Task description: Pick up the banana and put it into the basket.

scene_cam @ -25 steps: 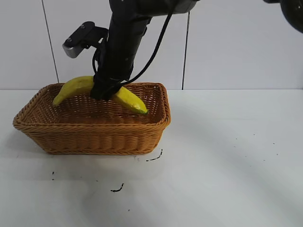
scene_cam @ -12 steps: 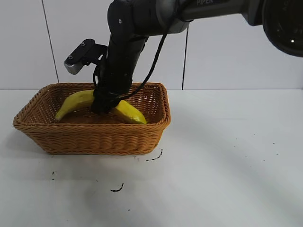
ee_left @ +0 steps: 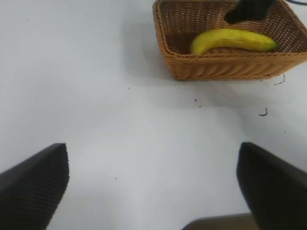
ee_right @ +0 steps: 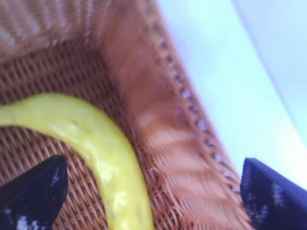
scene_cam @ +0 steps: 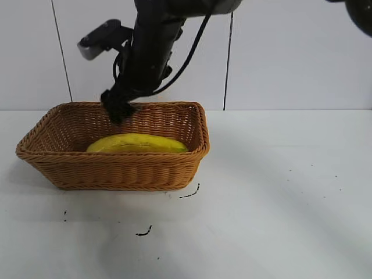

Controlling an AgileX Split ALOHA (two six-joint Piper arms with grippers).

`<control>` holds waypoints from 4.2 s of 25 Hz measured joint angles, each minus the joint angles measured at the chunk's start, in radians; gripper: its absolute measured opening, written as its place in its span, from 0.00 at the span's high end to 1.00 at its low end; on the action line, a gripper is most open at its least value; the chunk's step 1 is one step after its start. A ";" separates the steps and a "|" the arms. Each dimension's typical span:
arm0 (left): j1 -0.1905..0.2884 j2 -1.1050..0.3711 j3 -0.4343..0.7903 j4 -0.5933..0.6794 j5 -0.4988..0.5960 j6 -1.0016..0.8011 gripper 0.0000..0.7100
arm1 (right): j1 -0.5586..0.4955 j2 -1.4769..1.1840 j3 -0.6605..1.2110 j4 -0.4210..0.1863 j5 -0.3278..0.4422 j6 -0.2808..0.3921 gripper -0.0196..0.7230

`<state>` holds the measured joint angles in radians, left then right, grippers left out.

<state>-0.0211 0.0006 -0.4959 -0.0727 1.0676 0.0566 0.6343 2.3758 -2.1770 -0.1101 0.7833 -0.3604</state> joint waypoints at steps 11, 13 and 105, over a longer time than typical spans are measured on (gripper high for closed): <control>0.000 0.000 0.000 0.000 0.000 0.000 0.03 | -0.108 -0.073 -0.062 0.040 0.210 0.329 0.08; 0.000 0.000 0.000 0.001 0.000 0.000 0.03 | -0.156 -0.073 -0.062 0.058 0.226 0.332 0.08; 0.000 0.000 0.000 0.000 0.000 0.000 0.03 | -0.660 -2.380 1.681 0.173 0.241 0.332 0.14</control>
<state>-0.0211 0.0006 -0.4959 -0.0729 1.0676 0.0566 -0.0256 -0.0039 -0.4955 0.0630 1.0244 -0.0284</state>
